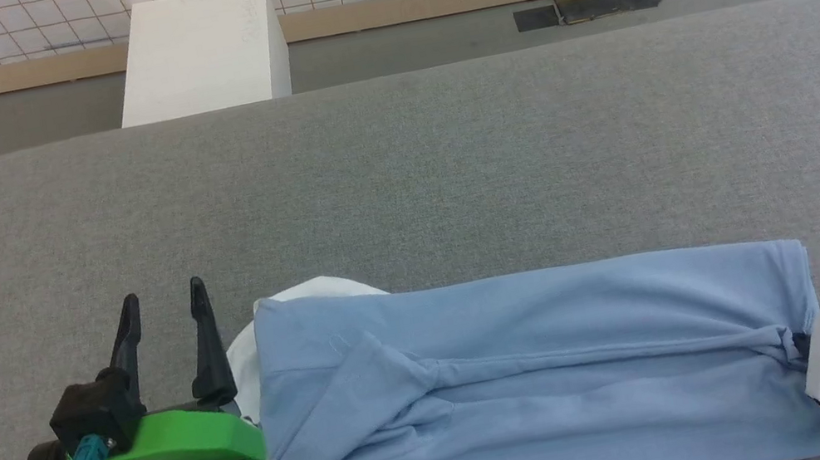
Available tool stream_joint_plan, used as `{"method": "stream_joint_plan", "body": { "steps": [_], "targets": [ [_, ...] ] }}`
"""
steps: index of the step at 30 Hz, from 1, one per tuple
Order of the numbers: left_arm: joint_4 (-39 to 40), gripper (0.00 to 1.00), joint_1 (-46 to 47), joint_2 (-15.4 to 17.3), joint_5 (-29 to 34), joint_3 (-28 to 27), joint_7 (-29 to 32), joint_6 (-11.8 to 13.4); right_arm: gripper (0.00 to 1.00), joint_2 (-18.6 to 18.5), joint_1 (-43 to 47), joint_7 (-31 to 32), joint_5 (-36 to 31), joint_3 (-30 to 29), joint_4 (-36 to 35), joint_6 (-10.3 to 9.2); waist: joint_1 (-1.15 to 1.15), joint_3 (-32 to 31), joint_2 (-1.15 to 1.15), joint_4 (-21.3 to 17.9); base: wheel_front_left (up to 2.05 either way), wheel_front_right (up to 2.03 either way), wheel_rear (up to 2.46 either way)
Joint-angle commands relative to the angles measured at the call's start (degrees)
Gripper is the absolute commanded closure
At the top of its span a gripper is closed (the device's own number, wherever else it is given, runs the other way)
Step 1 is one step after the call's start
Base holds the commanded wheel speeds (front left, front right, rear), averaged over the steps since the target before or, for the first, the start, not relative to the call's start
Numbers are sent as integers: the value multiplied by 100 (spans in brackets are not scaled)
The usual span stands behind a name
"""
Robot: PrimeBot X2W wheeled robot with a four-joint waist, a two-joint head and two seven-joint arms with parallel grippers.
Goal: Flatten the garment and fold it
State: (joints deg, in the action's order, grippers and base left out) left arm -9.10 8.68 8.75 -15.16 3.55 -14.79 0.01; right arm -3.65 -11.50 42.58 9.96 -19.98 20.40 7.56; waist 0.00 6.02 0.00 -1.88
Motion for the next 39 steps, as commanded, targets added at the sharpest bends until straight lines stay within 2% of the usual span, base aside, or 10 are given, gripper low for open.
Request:
{"method": "stream_joint_plan", "body": {
  "steps": [1,8,14,18,21,24,28,33,36,39],
  "targets": [
    [-31,0,15,-44,78,-51,-20,-45,100,71,138,-81,-121,-32,-15,-8,0,-2,0,-1,0,0,0],
    [-103,0,30,-172,219,-206,-20,-201,100,-237,107,-735,-1040,-770,-281,-8,0,-14,0,8,0,0,0],
    [-135,0,53,-257,310,-305,-20,-308,100,-393,-51,-1428,-1899,-1533,-166,-8,0,8,0,45,0,0,0],
    [-156,0,32,-308,361,-364,-20,-356,100,-370,-103,-1601,-2134,-1725,-101,-8,0,-15,0,66,0,0,0],
    [-182,0,-3,-343,393,-400,-20,-394,100,-351,-35,-1592,-2150,-1603,-235,-8,0,-67,0,95,0,0,0],
    [-207,0,-46,-365,419,-428,-20,-433,100,-303,138,-1342,-1981,-1235,-633,-8,0,-127,0,121,0,0,0],
    [-231,0,-104,-381,455,-470,-20,-478,100,-207,537,-560,-1458,-430,-1810,-8,0,-192,0,139,0,0,0],
    [-278,0,-111,-408,503,-470,-20,-529,100,-130,1052,754,-744,980,-3919,-8,0,-229,0,193,0,0,0],
    [-296,0,-89,-427,520,-453,-20,-550,100,-278,1097,1112,-535,1828,-4670,-8,0,-219,0,239,0,0,0],
    [-309,0,-59,-445,531,-445,-20,-570,100,-451,882,1187,-384,2734,-4956,-8,0,-186,0,295,0,0,0]
  ]
}}
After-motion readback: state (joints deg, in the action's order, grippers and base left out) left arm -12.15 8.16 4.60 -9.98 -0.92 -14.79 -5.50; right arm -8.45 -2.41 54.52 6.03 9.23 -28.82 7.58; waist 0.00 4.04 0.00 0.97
